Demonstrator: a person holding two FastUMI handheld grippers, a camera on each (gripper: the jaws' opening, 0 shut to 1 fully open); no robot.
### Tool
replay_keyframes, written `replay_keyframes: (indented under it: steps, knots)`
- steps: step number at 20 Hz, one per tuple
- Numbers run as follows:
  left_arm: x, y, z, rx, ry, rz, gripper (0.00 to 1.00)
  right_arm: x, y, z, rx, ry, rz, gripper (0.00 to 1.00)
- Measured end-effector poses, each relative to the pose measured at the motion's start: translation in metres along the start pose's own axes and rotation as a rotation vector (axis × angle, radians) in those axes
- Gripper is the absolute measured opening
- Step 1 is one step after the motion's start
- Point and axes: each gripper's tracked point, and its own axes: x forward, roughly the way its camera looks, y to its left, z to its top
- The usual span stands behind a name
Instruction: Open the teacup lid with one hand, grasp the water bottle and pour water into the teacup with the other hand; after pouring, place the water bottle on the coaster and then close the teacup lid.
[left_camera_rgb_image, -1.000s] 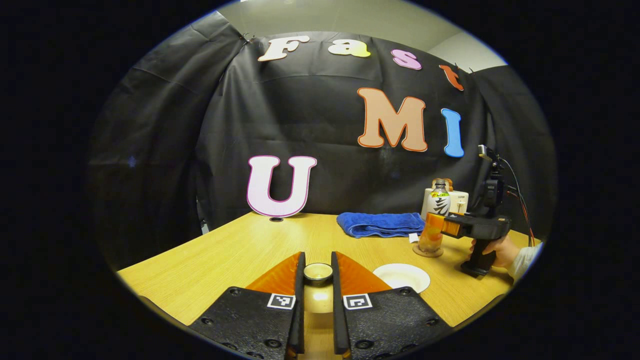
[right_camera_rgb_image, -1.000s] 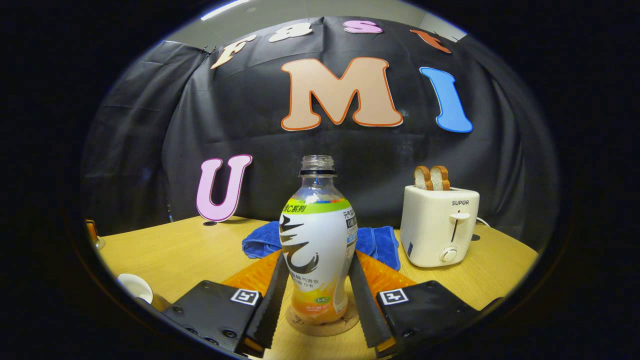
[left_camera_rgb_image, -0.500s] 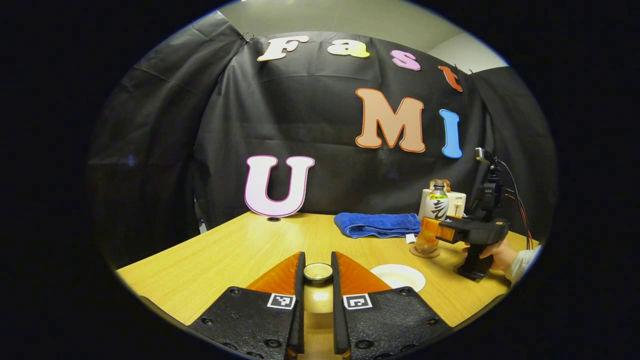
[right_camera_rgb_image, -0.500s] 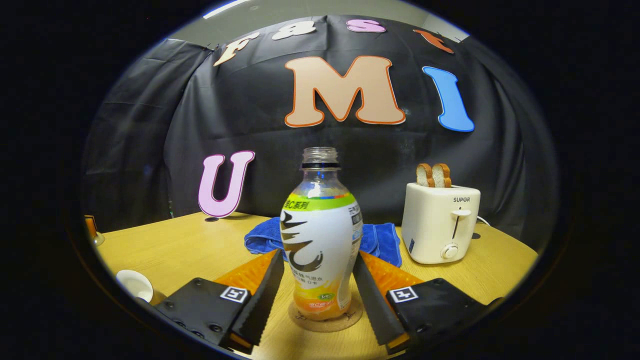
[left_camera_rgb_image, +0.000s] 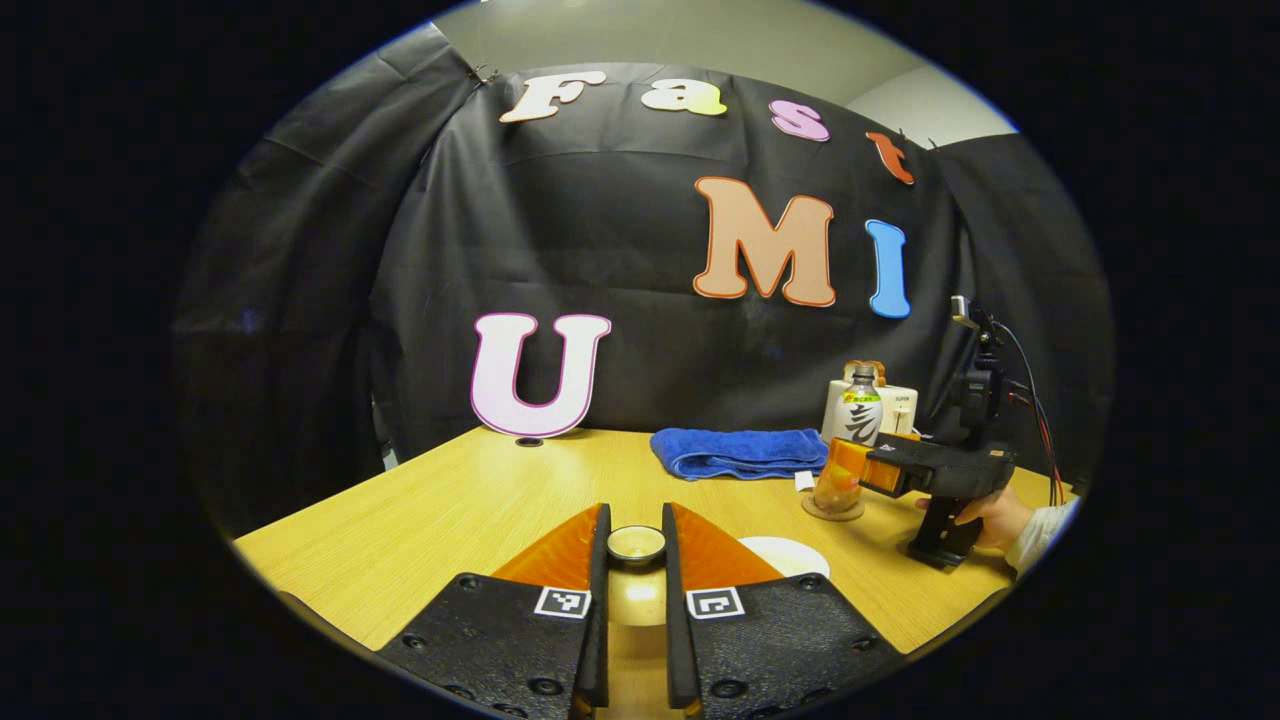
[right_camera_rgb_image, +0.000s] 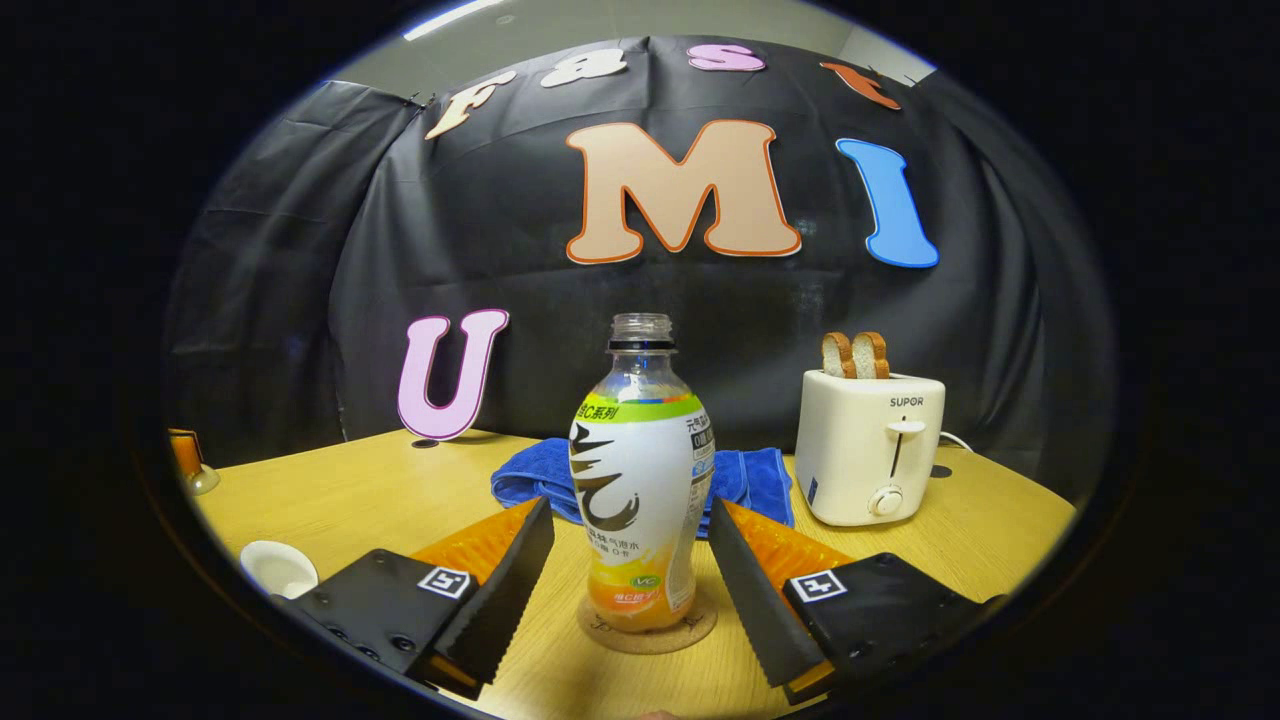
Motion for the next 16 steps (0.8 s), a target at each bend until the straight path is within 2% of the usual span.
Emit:
replay_keyframes:
  steps: [3,4,8,13,16]
  knots:
    - [0.007,-0.013,0.004,0.0,-0.003,-0.037,0.2,-0.014,-0.002,0.009,-0.011,-0.02,-0.004,0.99]
    - [0.009,-0.018,0.004,-0.005,-0.005,-0.049,0.2,-0.021,-0.001,0.011,-0.017,-0.026,0.004,0.93]
    - [0.019,-0.029,-0.003,-0.03,0.01,-0.086,0.2,-0.048,0.0,0.028,-0.043,-0.058,0.011,0.92]
    - [0.026,-0.04,-0.015,-0.032,0.054,-0.116,0.2,-0.077,0.003,0.045,-0.024,-0.102,0.028,0.92]
    - [0.03,-0.053,-0.017,-0.012,0.053,-0.142,0.2,-0.087,0.004,0.039,-0.037,-0.088,0.034,0.98]
